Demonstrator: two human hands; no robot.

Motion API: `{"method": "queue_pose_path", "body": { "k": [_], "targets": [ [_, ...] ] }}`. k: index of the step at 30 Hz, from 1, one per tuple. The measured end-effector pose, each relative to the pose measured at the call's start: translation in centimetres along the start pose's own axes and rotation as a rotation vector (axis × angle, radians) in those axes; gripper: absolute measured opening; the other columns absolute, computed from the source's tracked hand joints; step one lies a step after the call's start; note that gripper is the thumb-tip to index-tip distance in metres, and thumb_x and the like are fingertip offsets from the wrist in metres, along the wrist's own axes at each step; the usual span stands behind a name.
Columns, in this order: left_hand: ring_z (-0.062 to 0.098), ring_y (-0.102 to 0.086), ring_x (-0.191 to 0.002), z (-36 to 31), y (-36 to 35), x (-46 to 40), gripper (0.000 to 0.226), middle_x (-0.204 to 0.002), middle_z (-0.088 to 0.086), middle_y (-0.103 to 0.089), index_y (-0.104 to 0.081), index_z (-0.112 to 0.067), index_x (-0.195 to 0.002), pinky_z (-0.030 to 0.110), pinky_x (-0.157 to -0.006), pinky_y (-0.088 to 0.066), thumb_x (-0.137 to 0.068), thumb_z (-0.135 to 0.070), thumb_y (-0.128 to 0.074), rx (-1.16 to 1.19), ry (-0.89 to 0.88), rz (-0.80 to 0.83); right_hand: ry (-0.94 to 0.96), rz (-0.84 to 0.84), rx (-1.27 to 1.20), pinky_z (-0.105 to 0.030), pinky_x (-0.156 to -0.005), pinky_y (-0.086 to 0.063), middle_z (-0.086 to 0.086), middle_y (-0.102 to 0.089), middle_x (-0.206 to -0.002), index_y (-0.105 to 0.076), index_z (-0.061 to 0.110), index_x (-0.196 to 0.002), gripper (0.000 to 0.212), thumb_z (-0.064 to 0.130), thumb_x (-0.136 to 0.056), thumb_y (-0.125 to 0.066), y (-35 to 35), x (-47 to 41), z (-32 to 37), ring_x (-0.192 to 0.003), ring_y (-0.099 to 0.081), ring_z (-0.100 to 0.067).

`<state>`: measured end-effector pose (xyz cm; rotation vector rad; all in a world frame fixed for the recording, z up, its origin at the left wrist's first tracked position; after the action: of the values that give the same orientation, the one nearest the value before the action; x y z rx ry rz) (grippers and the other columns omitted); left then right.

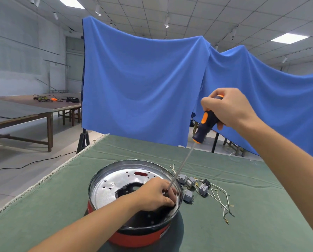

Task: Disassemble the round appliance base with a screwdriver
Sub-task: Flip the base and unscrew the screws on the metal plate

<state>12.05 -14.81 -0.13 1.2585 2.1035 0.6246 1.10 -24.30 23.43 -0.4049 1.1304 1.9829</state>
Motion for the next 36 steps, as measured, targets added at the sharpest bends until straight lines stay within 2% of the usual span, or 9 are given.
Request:
{"method": "queue_pose_path", "body": {
  "k": [6,9,11,14,19,22,24,30,36],
  "targets": [
    [0.008,-0.058,-0.107,0.2,-0.1,-0.1,0.009,-0.114,0.001,-0.066,-0.075,-0.004,-0.089,0.012,-0.090,-0.040,-0.080,-0.006,-0.071,-0.022,0.010,0.007,-0.124,-0.236,-0.181,-0.018,-0.033,-0.033,0.005,-0.057,-0.043,-0.056,0.013,-0.063,0.008,0.019,-0.067,-0.059,0.3,2.0,-5.2,-0.029,-0.044,-0.016],
    [0.008,-0.057,-0.106,0.2,-0.2,-0.3,0.009,-0.113,0.002,-0.063,-0.073,-0.001,-0.087,0.005,-0.085,-0.038,-0.081,-0.008,-0.071,-0.035,0.008,-0.006,-0.184,-0.377,-0.261,-0.027,-0.044,-0.038,-0.004,-0.056,-0.048,-0.055,0.013,-0.059,0.014,0.027,-0.060,-0.055,0.6,2.7,-7.6,-0.037,-0.043,-0.021],
    [0.006,-0.055,-0.105,0.1,-0.3,-0.2,0.009,-0.113,0.001,-0.060,-0.071,-0.001,-0.085,0.002,-0.083,-0.037,-0.083,-0.010,-0.069,-0.047,0.013,-0.009,-0.212,-0.487,-0.295,-0.029,-0.048,-0.038,0.003,-0.049,-0.044,-0.053,0.012,-0.057,0.017,0.028,-0.059,-0.054,1.0,3.1,-8.7,-0.045,-0.040,-0.020],
    [0.011,-0.053,-0.103,0.0,-0.6,-0.2,0.013,-0.111,0.000,-0.055,-0.066,-0.006,-0.086,0.020,-0.092,-0.042,-0.087,-0.019,-0.065,-0.183,-0.011,0.004,-0.229,-0.585,-0.350,-0.024,-0.046,-0.033,0.008,-0.044,-0.037,-0.052,0.009,-0.055,0.020,0.028,-0.058,-0.054,1.0,3.8,-10.1,-0.042,-0.036,-0.011],
    [0.020,-0.043,-0.103,-0.2,-1.4,-0.4,0.018,-0.110,0.000,-0.045,-0.050,-0.016,-0.084,0.034,-0.093,-0.037,-0.095,-0.030,-0.049,-0.556,-0.054,0.045,-0.269,-0.550,-0.447,-0.026,-0.049,-0.033,0.009,-0.045,-0.038,-0.049,0.010,-0.052,0.016,0.024,-0.058,-0.053,-1.0,5.0,-11.7,-0.041,-0.038,-0.010],
    [0.022,-0.040,-0.108,-0.5,-1.8,-0.6,0.026,-0.119,0.002,-0.043,-0.057,-0.010,-0.097,0.036,-0.094,-0.035,-0.096,-0.028,-0.038,-0.736,-0.120,0.069,-0.222,-0.512,-0.472,-0.025,-0.050,-0.037,-0.005,-0.050,-0.048,-0.050,-0.001,-0.059,0.023,0.021,-0.060,-0.053,-2.1,5.2,-12.0,-0.049,-0.044,-0.019],
    [0.022,-0.040,-0.107,-0.4,-1.8,-0.8,0.033,-0.118,0.002,-0.042,-0.061,-0.007,-0.103,0.038,-0.094,-0.035,-0.096,-0.027,-0.035,-0.776,-0.120,0.083,-0.209,-0.505,-0.478,-0.022,-0.046,-0.037,-0.001,-0.050,-0.045,-0.051,-0.001,-0.060,0.022,0.020,-0.060,-0.053,-2.2,5.1,-12.0,-0.046,-0.044,-0.016],
    [0.022,-0.045,-0.100,-0.4,-1.4,-1.0,0.029,-0.105,0.003,-0.047,-0.059,-0.007,-0.086,0.035,-0.089,-0.037,-0.097,-0.027,-0.041,-0.626,-0.062,0.023,-0.244,-0.596,-0.488,-0.023,-0.049,-0.036,0.007,-0.048,-0.040,-0.050,0.009,-0.055,0.013,0.021,-0.060,-0.054,-1.2,4.8,-13.1,-0.048,-0.043,-0.016],
    [0.020,-0.051,-0.086,0.6,0.6,-0.9,0.020,-0.088,-0.002,-0.048,-0.049,-0.017,-0.076,0.030,-0.081,-0.041,-0.095,-0.023,-0.051,-0.249,0.035,-0.206,-0.310,-0.679,-0.489,-0.037,-0.053,-0.039,-0.008,-0.050,-0.055,-0.053,0.011,-0.061,0.013,0.024,-0.064,-0.056,-0.7,5.6,-14.6,-0.052,-0.044,-0.026]
  ]
}}
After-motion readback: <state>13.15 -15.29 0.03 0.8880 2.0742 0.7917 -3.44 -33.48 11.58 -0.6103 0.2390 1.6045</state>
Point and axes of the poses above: each hand's wrist, its own x-axis away from the middle knuckle, its own y-axis out of the back of the hand, z = x × y, the point moved 5 cm from there along -x, towards the middle knuckle
